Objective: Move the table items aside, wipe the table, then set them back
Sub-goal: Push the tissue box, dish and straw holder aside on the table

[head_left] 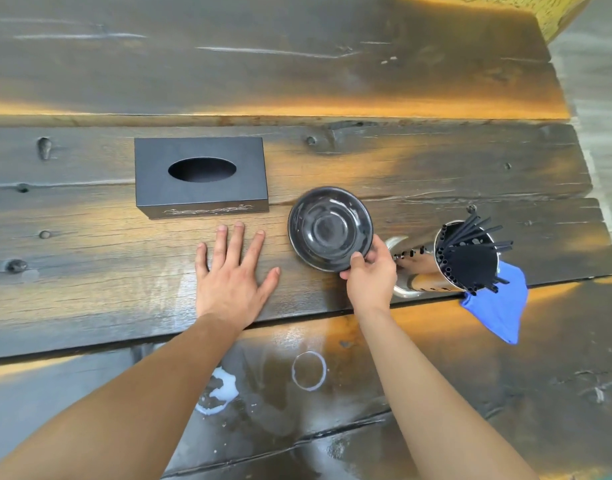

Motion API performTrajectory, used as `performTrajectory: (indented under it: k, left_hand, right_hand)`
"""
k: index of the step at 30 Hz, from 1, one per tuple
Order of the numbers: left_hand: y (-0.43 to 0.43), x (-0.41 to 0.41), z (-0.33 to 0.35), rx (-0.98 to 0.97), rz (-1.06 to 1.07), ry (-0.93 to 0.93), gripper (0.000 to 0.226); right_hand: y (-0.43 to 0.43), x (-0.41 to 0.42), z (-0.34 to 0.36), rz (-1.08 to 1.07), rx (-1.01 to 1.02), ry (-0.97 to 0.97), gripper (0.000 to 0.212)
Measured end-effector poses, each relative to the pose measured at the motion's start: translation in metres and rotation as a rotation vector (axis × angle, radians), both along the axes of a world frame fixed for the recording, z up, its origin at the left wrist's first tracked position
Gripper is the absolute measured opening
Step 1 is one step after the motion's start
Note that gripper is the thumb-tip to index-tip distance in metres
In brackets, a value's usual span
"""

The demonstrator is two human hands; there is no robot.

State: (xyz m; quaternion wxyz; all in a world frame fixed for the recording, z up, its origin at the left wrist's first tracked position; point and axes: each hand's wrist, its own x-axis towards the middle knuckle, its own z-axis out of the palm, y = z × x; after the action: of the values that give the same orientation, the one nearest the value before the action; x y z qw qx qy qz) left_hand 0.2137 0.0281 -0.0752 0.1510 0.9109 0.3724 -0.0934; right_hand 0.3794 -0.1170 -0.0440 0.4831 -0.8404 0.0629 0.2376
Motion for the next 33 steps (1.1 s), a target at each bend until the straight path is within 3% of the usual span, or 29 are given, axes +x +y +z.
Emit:
performTrajectory:
  k: [8, 16, 24, 29, 33]
  left_hand:
    - [0.001, 0.0, -0.002, 0.002, -0.001, -0.006, 0.075]
    - [0.002, 0.001, -0.003, 0.003, 0.003, -0.013, 0.074]
    - [0.002, 0.001, -0.001, 0.004, 0.012, -0.01, 0.074]
    - [0.001, 0.0, -0.001, 0.009, 0.014, -0.012, 0.073]
    - [0.0, 0.001, -0.002, 0.014, 0.022, -0.022, 0.073]
  right_hand:
    - [0.075, 0.045, -0.004, 0.024, 0.018, -0.076, 0.045]
    - [0.095, 0.056, -0.013, 0.057, -0.014, -0.152, 0.033]
    - [0.064, 0.034, -0.007, 0.014, -0.024, -0.152, 0.074]
    - [0.003, -0.012, 0.012, -0.018, 0.025, -0.067, 0.057]
    - [-0.039, -0.037, 0.011, -0.165, -0.008, -0.019, 0.048]
